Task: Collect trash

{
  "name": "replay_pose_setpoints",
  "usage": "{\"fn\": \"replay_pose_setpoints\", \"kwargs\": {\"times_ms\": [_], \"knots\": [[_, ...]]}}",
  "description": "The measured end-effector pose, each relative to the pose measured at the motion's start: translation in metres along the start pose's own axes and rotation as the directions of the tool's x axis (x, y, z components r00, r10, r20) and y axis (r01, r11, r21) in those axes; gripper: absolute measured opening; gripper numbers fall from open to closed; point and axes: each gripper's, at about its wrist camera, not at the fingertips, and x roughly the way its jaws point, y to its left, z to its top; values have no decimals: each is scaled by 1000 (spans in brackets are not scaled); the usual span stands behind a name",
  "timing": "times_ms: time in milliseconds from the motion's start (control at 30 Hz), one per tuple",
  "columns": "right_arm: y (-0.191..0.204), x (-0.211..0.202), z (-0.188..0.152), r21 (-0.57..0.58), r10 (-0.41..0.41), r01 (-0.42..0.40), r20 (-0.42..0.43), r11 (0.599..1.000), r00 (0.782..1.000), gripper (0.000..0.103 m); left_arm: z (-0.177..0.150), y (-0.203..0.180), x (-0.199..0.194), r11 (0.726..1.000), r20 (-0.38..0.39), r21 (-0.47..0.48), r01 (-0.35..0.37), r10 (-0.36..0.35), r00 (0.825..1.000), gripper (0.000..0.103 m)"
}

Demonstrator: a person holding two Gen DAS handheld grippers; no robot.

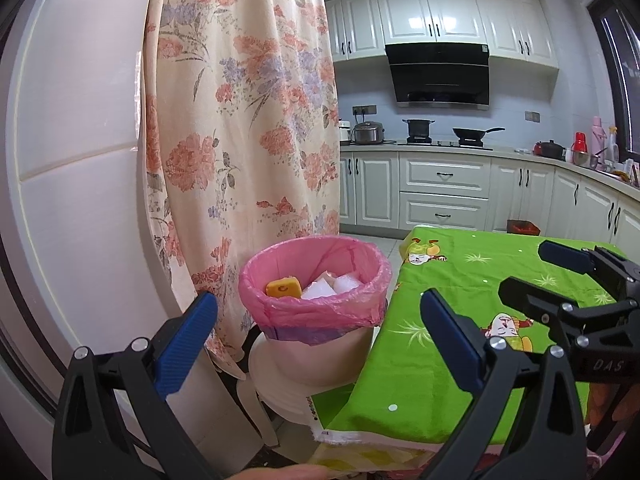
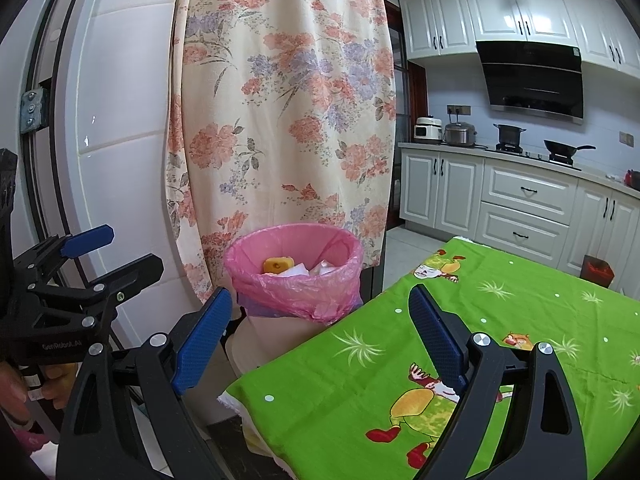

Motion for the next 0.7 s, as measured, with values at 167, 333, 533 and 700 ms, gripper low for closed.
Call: {"fn": "replay_pose_setpoints", "kwargs": {"times_ms": [167, 333, 533, 700], "knots": [[-1, -2, 0, 7, 2, -2, 7, 1000, 1000, 84, -3, 4, -1, 1000, 3, 4, 2, -2, 1000, 98], [0, -2, 0, 5, 5, -5, 4, 1000, 1000, 84, -7, 5, -3, 1000, 15, 9, 15, -15, 1000, 98], [3, -2, 0, -7, 9, -9, 1, 1000, 1000, 84, -8, 7, -5, 1000, 25, -10, 17, -17, 1000, 98], [3, -2, 0, -1, 7, -7, 3, 1000, 1000, 84, -8, 9, -4, 999, 17, -22, 31, -31, 999, 98]]}}
